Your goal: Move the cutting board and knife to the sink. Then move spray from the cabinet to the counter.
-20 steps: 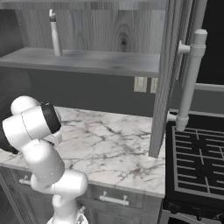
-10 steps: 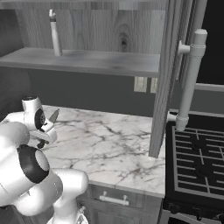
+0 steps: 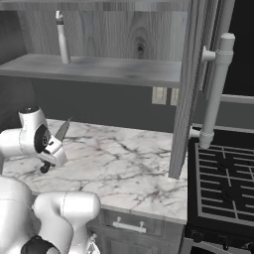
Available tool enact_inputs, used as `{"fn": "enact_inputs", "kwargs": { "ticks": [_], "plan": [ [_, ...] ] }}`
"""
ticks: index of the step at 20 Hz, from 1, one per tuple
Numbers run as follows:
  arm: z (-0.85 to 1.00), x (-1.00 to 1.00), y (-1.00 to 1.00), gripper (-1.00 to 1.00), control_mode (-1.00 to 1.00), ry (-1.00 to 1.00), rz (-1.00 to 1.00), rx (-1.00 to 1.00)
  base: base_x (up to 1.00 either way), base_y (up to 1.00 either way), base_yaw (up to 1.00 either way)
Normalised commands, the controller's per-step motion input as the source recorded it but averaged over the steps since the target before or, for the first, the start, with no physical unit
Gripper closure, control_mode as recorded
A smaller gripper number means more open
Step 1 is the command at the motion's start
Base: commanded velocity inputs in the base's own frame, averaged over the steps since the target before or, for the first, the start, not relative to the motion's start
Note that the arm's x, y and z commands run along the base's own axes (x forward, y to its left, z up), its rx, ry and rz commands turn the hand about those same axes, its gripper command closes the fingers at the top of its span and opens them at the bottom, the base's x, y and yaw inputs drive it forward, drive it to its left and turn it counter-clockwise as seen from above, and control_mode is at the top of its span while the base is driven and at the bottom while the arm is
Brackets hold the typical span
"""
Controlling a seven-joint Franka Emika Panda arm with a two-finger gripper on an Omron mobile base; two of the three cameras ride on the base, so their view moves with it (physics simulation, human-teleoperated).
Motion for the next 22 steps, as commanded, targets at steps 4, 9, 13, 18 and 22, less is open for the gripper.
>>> {"fn": "enact_inputs", "kwargs": {
  "ticks": [4,9,13,18,22],
  "plan": [
    [0.62,-0.40,-0.62,1.00,-1.00,0.02,0.00,0.00,0.00,0.00,0.00],
    [0.50,-0.10,-0.69,1.00,-1.00,0.12,0.00,0.00,0.00,0.00,0.00],
    [0.13,-0.02,-0.50,1.00,-1.00,0.13,0.00,0.00,0.00,0.00,0.00],
    [0.00,0.00,-0.12,1.00,-1.00,0.03,0.00,0.00,0.00,0.00,0.00],
    [0.00,0.00,0.00,1.00,-1.00,0.00,0.00,0.00,0.00,0.00,0.00]
  ]
}}
